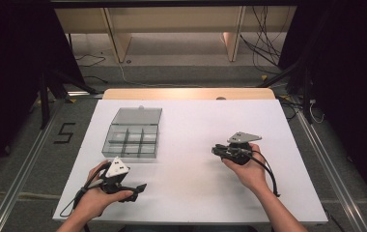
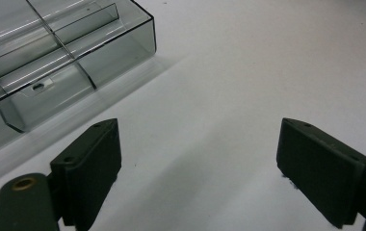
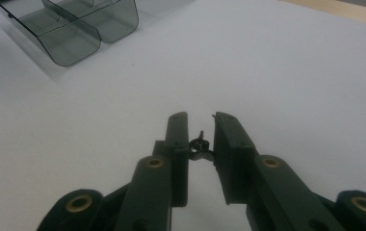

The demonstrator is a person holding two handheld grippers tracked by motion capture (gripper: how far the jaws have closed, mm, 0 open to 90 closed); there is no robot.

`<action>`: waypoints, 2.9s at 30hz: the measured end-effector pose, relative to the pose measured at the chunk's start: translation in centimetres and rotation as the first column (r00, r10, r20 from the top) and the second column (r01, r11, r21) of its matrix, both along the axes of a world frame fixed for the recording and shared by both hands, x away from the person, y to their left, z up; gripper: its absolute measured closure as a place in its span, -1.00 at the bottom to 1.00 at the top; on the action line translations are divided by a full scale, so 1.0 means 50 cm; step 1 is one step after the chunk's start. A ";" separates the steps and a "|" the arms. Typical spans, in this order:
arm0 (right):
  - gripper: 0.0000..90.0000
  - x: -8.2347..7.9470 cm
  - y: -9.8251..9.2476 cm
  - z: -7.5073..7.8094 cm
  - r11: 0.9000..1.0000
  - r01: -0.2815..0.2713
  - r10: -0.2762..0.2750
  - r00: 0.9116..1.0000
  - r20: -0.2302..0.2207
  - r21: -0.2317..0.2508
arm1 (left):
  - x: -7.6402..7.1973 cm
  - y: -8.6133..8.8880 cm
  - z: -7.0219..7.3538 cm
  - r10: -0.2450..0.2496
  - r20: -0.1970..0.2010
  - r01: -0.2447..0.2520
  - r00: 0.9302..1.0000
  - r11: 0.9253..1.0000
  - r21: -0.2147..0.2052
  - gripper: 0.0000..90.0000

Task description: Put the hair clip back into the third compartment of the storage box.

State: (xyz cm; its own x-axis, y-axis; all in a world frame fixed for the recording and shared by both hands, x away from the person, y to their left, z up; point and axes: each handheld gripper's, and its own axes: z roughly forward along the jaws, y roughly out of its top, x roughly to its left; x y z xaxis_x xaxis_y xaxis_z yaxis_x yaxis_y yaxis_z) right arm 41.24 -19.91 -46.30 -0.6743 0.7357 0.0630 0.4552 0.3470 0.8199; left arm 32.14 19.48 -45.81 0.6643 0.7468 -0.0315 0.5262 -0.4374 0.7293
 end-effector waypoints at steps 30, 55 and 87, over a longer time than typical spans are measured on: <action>0.71 0.014 0.054 0.011 1.000 -0.026 0.026 0.999 0.021 0.010 | 0.000 -0.001 0.000 0.004 0.004 -0.004 1.000 1.000 -0.006 -0.66; 0.72 0.025 0.086 0.020 0.999 -0.033 0.033 0.999 0.035 0.007 | 0.000 -0.005 0.000 -0.004 0.003 0.004 1.000 1.000 -0.002 -0.65; 0.72 0.056 0.165 0.034 0.998 -0.055 0.055 0.997 0.050 0.010 | 0.001 -0.005 -0.001 -0.013 0.002 0.013 1.000 1.000 0.001 -0.66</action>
State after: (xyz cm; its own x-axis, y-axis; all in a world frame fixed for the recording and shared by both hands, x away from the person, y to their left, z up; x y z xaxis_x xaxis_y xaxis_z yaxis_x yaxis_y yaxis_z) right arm 44.05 -11.65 -44.60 -0.7163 0.6968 0.0363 0.3940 0.3610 0.8453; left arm 32.19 19.23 -45.86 0.6739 0.7383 -0.0294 0.5192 -0.4448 0.7298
